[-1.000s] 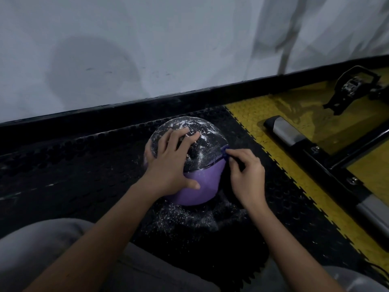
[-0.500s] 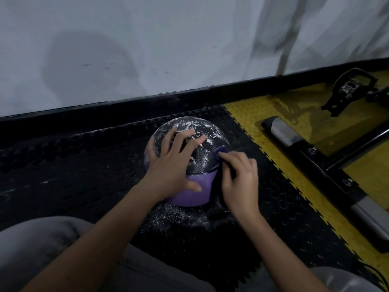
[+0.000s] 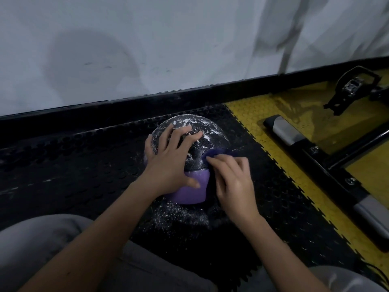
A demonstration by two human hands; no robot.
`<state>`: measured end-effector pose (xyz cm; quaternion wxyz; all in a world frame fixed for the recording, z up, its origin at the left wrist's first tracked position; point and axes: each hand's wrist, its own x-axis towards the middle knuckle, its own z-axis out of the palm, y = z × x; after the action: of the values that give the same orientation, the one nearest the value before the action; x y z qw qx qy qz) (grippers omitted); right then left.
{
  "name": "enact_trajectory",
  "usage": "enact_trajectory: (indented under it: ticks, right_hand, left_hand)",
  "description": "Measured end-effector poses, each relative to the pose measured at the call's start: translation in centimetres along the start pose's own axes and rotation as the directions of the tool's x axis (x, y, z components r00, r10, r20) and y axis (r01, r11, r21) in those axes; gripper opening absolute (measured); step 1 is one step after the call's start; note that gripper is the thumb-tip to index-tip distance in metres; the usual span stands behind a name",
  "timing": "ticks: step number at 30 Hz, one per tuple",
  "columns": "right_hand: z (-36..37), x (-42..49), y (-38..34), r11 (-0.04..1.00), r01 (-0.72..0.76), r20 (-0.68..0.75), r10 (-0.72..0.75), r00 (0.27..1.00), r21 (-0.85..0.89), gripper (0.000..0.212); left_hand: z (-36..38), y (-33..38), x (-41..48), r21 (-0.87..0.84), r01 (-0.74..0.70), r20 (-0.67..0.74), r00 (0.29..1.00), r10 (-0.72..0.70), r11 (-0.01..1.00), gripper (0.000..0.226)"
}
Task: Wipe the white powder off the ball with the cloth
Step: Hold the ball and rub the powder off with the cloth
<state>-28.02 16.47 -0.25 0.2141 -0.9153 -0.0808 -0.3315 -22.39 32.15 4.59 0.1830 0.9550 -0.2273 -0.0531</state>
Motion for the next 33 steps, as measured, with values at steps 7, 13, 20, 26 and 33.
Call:
enact_trajectory:
  ticks: [7, 13, 20, 26, 33]
  right_hand:
    - [0.0, 1.1, 2.6, 0.973, -0.224, -0.026, 0.226, 0.974, 0.061, 0.023]
    - [0.0, 0.2, -0.2, 1.0, 0.018, 0.011, -0.019, 1.0, 0.014, 0.023]
    - [-0.3, 2.1, 2.3, 0.954, -0.289, -0.046, 0.293, 0.955, 0.078, 0.019]
    - [-0.3, 0.6, -0.1, 0.997, -0.054, 0.01, 0.054, 0.998, 0.047, 0.02]
    - [-0.5, 1.9, 1.7, 0.957, -0.269, -0.047, 0.275, 0.96, 0.104, 0.019]
  left_hand:
    - [-0.1, 0.1, 0.1, -0.022, -0.008, 0.017, 1.0, 0.008, 1.0, 0.114]
    - [0.1, 0.5, 0.1, 0.004, -0.016, 0.014, 1.0, 0.016, 1.0, 0.112]
    - [0.4, 0.8, 0.1, 0.004, -0.048, 0.013, 0.999, 0.048, 0.999, 0.112]
    - [0.8, 0.9, -0.1, 0.053, -0.047, -0.008, 0.999, 0.047, 0.998, 0.111]
    - [0.7, 1.2, 0.2, 0.031, -0.048, -0.001, 0.999, 0.048, 0.998, 0.112]
